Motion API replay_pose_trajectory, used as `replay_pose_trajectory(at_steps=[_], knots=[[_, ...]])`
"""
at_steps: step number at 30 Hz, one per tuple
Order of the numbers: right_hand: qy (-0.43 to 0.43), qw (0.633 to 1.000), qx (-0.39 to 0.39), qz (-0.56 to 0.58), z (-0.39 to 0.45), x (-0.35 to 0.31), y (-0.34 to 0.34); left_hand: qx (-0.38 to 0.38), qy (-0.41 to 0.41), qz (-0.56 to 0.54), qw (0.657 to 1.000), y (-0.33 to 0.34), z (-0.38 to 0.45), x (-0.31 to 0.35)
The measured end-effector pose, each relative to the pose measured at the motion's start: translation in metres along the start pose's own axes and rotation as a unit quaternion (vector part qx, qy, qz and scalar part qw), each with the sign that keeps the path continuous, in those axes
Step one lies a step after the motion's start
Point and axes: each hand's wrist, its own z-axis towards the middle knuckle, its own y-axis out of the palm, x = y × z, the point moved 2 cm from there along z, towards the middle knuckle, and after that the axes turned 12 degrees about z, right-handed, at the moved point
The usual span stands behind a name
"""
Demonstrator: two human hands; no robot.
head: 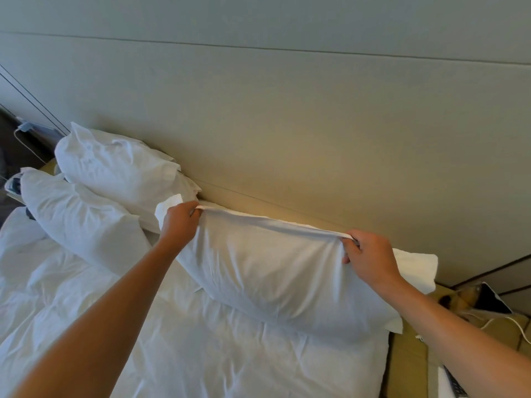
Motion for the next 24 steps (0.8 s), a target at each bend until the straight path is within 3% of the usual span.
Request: replay_pose_trajectory(at_steps=[4, 14, 21, 24], knots=[[0.006, 1.000, 0.000, -0.016, 0.011, -0.001, 0.020, -0.034, -0.056, -0.063, 0.996, 0.020, -0.005, -0.006], [0.048, 0.997, 0.056, 0.026, 0.047, -0.016, 0.032, 0.021, -0.082, -0.134, 0.987, 0.010, 0.055, 0.012], [0.052, 0.993, 0.073, 0.078, 0.089, -0.036, 0.028, 0.067, -0.051, -0.087, 0.993, -0.007, 0.110, 0.018], [0.056, 0.991, 0.075, 0.095, 0.112, -0.039, 0.034, 0.079, -0.073, -0.091, 0.990, -0.008, 0.134, 0.022]])
